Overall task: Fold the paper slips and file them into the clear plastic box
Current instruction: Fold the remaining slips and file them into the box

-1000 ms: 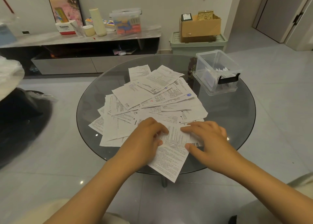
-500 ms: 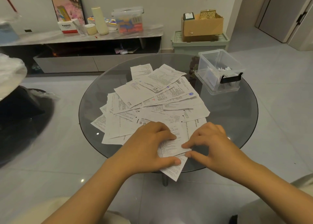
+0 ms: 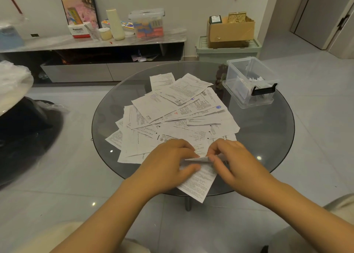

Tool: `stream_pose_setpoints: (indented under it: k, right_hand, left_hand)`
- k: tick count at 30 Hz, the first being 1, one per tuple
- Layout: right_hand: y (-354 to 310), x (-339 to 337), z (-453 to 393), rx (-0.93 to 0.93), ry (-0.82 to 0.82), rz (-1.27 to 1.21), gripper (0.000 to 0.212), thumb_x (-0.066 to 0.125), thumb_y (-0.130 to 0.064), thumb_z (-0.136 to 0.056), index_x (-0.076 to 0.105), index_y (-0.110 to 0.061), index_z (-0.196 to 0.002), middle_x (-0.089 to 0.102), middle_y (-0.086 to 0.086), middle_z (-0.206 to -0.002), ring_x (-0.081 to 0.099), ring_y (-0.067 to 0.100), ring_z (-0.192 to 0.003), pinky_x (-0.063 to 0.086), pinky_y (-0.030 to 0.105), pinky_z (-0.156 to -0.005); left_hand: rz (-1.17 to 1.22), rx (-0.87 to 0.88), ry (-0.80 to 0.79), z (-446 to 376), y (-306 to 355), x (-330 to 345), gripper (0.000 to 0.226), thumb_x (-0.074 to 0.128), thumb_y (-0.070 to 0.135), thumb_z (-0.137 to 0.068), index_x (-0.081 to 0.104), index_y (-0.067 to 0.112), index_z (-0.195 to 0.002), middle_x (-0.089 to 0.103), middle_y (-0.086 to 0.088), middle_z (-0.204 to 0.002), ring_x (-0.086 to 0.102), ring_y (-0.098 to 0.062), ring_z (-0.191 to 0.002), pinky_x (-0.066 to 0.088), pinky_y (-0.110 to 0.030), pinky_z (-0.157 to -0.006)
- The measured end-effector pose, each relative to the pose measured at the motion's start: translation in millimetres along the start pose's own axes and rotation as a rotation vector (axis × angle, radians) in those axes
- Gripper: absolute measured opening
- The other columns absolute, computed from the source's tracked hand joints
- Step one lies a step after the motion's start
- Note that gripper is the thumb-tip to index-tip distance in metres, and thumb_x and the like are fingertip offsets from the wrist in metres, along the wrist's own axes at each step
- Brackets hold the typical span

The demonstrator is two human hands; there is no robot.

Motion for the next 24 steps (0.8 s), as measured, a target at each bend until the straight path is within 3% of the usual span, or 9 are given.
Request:
stream_pose_setpoints:
  k: [2,6,8,13,18,21,24]
  right_hand:
    - [1.3,1.4,-5.7,0.038,0.037,-0.057,0.013,0.049,-0.028,-0.093,0.041,-0.038,-0.089,0.056,-0.01,-0.098,0.046,0.005,-0.089,0.036,0.012,-0.066]
    - [10.6,9.1,-14.7,0.138,0.079,-0.113,0.029,0.06,-0.035,-0.086,0.046,-0.034,-0.112,0.057,-0.005,-0.096,0.05,0.012,-0.094,0.042,0.022,-0.076]
    - [14.0,12.0,-18.8,0.193,0.112,-0.114,0.038,0.064,-0.035,-0.083,0.046,-0.033,-0.117,0.055,-0.005,-0.092,0.047,0.013,-0.094,0.039,0.024,-0.078]
    - [15.7,16.1,-26.3,0.243,0.12,0.018,0.057,0.066,-0.04,-0.081,0.038,-0.038,-0.131,0.042,-0.019,-0.087,0.031,0.006,-0.099,0.014,0.018,-0.078]
    - [15.2,12.0,-26.6,0.249,0.051,0.087,0.04,0.059,-0.032,-0.088,0.043,-0.048,-0.122,0.037,-0.015,-0.103,0.02,0.004,-0.1,0.009,0.019,-0.074]
    - [17.3,11.5,-27.7,0.266,0.01,0.067,0.031,0.058,-0.027,-0.09,0.052,-0.046,-0.114,0.034,-0.016,-0.106,0.022,0.005,-0.105,0.008,0.016,-0.074]
    - [17.9,10.7,-26.2,0.274,0.01,0.082,0.032,0.056,-0.026,-0.091,0.053,-0.041,-0.119,0.035,-0.016,-0.108,0.026,0.009,-0.116,0.008,0.014,-0.075]
  left_hand:
    - [0.043,-0.05,0.048,-4.0,-3.2,0.4,0.024,0.056,0.036,-0.09,0.068,0.022,-0.105,0.06,0.011,-0.109,0.051,-0.008,-0.101,0.042,-0.025,-0.081]
    - [0.134,-0.201,0.133,-10.2,-9.4,1.0,0.019,0.061,0.039,-0.086,0.064,0.021,-0.088,0.058,0.01,-0.087,0.051,-0.009,-0.081,0.037,-0.02,-0.065]
    - [0.207,-0.267,0.173,-11.4,-12.1,0.4,0.018,0.067,0.035,-0.083,0.063,0.022,-0.095,0.057,0.011,-0.09,0.052,-0.006,-0.08,0.037,-0.013,-0.065]
    - [0.288,-0.345,0.157,-13.1,-18.9,-2.1,0.044,0.075,0.023,-0.077,0.055,0.029,-0.115,0.041,0.02,-0.091,0.046,0.003,-0.076,0.035,-0.002,-0.067]
    - [0.309,-0.385,0.112,-12.8,-24.4,-4.4,0.045,0.077,0.02,-0.075,0.057,0.028,-0.114,0.042,0.016,-0.09,0.047,0.002,-0.078,0.036,-0.003,-0.066]
    - [0.292,-0.401,0.085,-12.4,-27.4,-6.7,0.045,0.078,0.022,-0.074,0.059,0.026,-0.115,0.047,0.01,-0.1,0.05,-0.003,-0.085,0.035,-0.006,-0.068]
    - [0.278,-0.412,0.058,-13.3,-28.2,-7.1,0.043,0.078,0.023,-0.074,0.059,0.024,-0.113,0.048,0.007,-0.106,0.049,-0.004,-0.09,0.033,-0.007,-0.066]
Point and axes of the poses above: each hand's wrist, its own z-axis away from the middle knuckle, its own x-axis out of the palm, y = z × x, the point moved 5 cm from there along -z, towards the middle knuckle
